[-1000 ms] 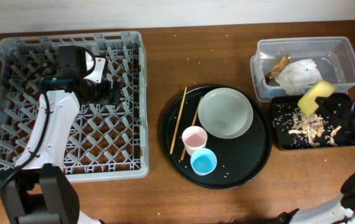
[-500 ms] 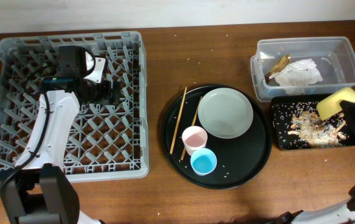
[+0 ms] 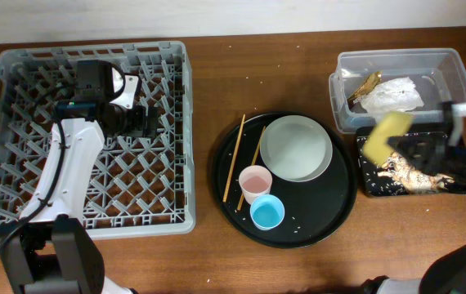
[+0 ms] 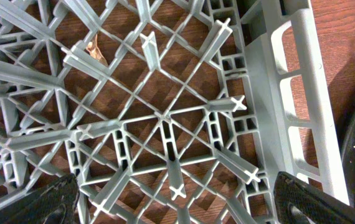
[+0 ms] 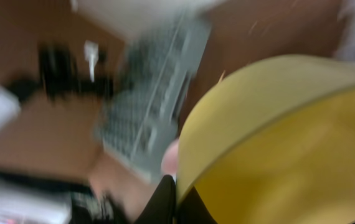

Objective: Sort waste into correct bins and load items into the dishwasher rack
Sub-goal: 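Lift the yellow bowl over the black rectangular tray and tip out the scraps, then set the empty yellow bowl back on the round tray and release, then grasp the pink cup with the right gripper and lift it toward the left gripper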

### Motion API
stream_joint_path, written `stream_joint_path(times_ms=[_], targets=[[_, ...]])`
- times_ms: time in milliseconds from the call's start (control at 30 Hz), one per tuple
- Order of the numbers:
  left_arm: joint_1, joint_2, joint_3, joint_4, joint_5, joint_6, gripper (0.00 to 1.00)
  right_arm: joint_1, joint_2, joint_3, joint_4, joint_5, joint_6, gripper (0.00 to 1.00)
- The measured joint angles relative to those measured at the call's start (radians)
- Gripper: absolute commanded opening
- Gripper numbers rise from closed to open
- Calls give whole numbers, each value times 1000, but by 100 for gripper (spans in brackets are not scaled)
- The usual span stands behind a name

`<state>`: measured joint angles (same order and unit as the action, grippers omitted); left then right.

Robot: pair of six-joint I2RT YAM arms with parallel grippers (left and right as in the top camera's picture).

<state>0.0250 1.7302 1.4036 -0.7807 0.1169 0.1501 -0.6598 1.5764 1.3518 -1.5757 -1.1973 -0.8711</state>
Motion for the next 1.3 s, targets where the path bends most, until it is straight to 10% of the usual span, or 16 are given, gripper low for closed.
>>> stream_joint_path(times_ms=[333,533,900,933,1300], targets=[[0,0,0,0,0,0,99,651,-46,-40,201,811,834,4],[0,0,1,2,0,0,99,930,-37,-246,492,909,1081,4],[0,0,1,1,0,0,99,1004,3,-263,488,913,1159,65],[0,0,1,0,0,0,99,988,6,-190,470,921,1159,96],[0,0,1,16,19,0,99,811,10,96,504,848,1138,98]])
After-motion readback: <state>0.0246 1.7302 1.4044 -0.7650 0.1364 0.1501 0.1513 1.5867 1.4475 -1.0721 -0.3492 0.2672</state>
